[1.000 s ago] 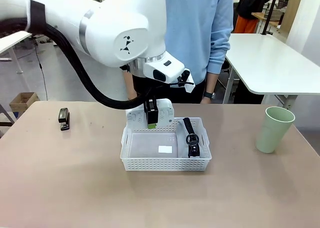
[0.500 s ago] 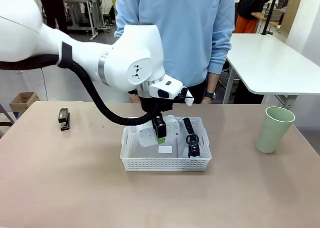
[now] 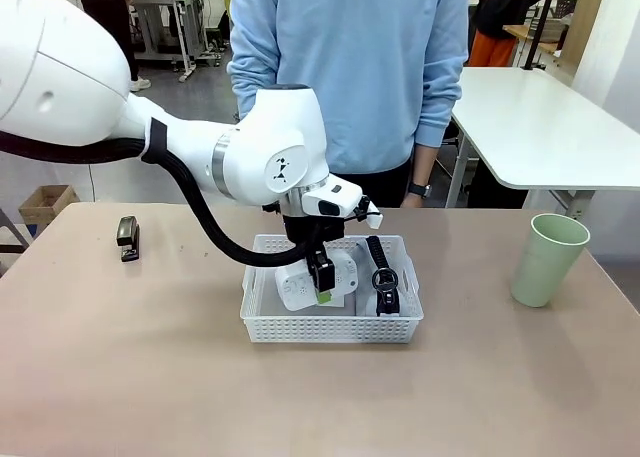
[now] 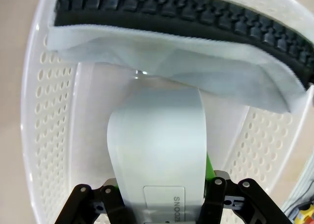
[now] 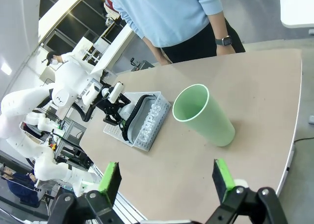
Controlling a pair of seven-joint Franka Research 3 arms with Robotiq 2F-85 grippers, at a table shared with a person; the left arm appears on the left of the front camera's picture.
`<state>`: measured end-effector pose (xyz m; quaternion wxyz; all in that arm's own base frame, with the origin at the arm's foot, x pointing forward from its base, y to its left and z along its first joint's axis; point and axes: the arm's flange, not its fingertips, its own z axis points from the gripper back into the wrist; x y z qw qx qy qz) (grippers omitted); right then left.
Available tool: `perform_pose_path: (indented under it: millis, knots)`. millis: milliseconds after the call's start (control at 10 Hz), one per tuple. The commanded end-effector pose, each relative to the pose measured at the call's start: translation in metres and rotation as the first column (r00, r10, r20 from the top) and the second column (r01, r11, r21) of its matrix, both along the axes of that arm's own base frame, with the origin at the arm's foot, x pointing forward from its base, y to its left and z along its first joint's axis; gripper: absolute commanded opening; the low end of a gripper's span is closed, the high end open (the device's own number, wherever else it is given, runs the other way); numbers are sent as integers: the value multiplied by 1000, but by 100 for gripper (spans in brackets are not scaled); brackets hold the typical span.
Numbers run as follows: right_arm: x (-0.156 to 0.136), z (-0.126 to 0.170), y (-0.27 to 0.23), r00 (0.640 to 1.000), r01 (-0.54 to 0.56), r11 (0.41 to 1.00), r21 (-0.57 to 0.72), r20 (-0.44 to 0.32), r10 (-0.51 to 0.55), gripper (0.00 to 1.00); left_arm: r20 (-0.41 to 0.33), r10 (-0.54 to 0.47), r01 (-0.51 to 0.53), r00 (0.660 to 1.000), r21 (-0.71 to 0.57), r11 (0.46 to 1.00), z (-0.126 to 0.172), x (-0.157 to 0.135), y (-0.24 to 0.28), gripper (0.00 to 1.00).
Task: Efficiently arrange items inside the basket to fit them all.
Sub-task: Pick up the Digital clock and place it inside the Organizing basket.
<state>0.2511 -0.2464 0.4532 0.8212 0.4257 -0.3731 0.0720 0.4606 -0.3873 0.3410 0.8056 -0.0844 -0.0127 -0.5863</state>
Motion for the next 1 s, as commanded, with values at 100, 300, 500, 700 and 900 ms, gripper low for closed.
perform_pose_path:
  millis: [100, 300, 500, 700, 900]
  knots:
    - [2, 1, -1, 999, -3, 1000, 6, 35, 3, 100, -30, 41, -41, 999, -4, 999, -8, 7, -1, 54]
    - [2, 1, -1, 999, -3, 1000, 6, 35, 3, 100, -33, 59, -58, 998, 24, 998, -16, 11, 1, 54]
    - [2, 1, -1, 999, -3, 1000, 6, 35, 3, 100, -28, 53, -52, 998, 35, 998, -16, 10, 1, 54]
    - [2, 1, -1, 999, -3, 1000, 6, 35, 3, 100, -40, 49, -47, 998, 56, 997, -18, 12, 0, 74]
    - [2, 1, -1, 999, -3, 1000, 6, 35, 3, 100, -40, 45, -42, 998, 78, 996, -19, 10, -1, 100]
